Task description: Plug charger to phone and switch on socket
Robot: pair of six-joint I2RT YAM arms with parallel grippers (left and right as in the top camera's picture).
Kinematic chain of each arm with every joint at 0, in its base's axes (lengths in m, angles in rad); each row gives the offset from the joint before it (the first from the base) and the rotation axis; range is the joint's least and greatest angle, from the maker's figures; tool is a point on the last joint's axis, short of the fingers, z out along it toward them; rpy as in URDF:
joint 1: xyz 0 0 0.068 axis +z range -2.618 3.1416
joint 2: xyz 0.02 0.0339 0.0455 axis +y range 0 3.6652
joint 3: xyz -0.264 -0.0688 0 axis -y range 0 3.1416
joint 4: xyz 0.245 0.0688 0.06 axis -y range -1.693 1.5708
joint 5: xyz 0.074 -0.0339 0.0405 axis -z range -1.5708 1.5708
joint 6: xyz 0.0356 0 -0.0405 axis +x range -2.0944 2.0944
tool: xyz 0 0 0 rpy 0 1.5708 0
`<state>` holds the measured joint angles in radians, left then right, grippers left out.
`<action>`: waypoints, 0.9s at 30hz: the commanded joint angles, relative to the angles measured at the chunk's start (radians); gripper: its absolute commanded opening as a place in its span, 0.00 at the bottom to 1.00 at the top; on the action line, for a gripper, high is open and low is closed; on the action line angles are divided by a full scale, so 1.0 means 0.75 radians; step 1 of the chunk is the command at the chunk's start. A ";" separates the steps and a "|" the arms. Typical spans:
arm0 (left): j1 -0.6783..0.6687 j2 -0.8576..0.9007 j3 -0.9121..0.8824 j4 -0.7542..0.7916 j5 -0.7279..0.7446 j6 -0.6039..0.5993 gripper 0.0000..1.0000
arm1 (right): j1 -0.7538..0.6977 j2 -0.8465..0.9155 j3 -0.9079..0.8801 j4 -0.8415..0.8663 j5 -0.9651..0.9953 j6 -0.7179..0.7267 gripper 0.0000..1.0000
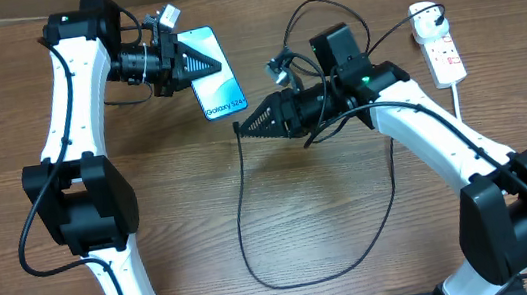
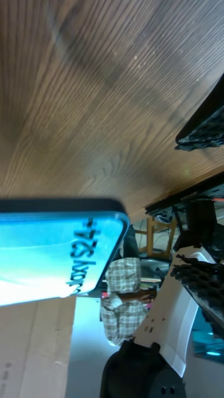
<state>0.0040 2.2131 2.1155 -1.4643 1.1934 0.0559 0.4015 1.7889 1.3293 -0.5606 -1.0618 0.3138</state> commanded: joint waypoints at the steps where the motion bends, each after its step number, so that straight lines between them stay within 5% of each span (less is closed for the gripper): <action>1: 0.006 -0.013 0.009 0.005 0.075 -0.025 0.04 | 0.038 -0.006 0.024 0.032 -0.008 -0.010 0.53; 8: 0.007 -0.013 0.009 0.014 0.071 -0.025 0.04 | 0.046 -0.006 0.024 0.018 0.128 -0.006 0.51; 17: 0.083 -0.013 0.009 0.184 -0.048 -0.186 0.04 | 0.121 -0.001 0.031 -0.027 0.723 0.151 0.57; 27: 0.173 -0.013 0.009 0.183 0.128 -0.225 0.05 | 0.182 0.215 0.258 -0.146 0.963 0.164 0.57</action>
<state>0.1162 2.2131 2.1155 -1.3273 1.1957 -0.0807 0.5285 1.8755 1.4357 -0.6540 -0.4519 0.4259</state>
